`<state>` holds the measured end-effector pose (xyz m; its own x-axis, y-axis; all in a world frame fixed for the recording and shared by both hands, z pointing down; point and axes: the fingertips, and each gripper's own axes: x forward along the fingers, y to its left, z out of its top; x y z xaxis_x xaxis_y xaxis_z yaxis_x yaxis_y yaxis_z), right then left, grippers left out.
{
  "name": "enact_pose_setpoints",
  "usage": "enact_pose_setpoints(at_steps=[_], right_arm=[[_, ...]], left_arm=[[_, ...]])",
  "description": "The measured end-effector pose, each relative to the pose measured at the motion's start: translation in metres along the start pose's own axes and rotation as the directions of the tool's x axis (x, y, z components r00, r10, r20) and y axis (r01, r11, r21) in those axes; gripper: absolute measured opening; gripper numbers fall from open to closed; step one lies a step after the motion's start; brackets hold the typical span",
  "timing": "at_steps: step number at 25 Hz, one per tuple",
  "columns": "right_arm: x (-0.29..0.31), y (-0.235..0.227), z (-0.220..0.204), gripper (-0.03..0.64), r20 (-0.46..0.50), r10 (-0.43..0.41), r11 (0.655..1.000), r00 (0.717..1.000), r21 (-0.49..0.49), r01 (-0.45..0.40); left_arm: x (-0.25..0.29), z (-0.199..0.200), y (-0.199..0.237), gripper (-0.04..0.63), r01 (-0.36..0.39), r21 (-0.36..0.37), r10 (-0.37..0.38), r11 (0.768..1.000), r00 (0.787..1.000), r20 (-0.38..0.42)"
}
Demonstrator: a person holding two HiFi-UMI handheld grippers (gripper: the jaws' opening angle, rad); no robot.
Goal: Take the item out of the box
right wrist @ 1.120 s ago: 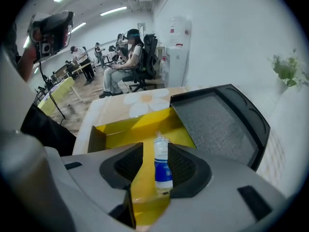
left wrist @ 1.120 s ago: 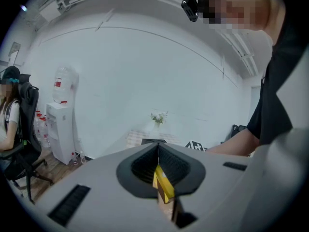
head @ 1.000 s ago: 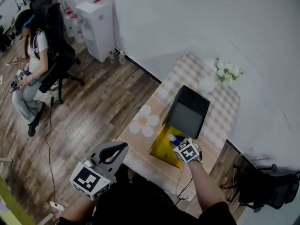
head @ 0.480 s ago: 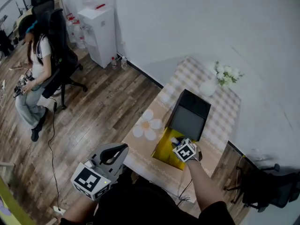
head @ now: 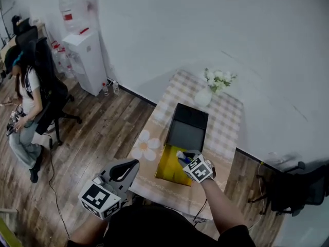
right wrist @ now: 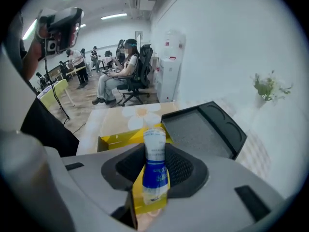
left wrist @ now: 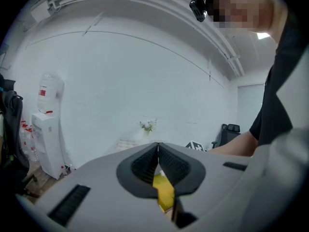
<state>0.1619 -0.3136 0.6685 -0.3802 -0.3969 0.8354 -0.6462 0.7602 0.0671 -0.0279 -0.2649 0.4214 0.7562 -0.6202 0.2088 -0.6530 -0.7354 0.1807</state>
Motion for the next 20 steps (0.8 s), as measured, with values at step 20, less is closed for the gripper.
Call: enact_pose_setpoints(at_steps=[20], right_arm=[[-0.211, 0.015, 0.097, 0.137, 0.632, -0.083, 0.978, 0.771, 0.200, -0.058]], left_arm=[[0.047, 0.042, -0.061, 0.015, 0.200, 0.107, -0.204, 0.974, 0.979, 0.022]])
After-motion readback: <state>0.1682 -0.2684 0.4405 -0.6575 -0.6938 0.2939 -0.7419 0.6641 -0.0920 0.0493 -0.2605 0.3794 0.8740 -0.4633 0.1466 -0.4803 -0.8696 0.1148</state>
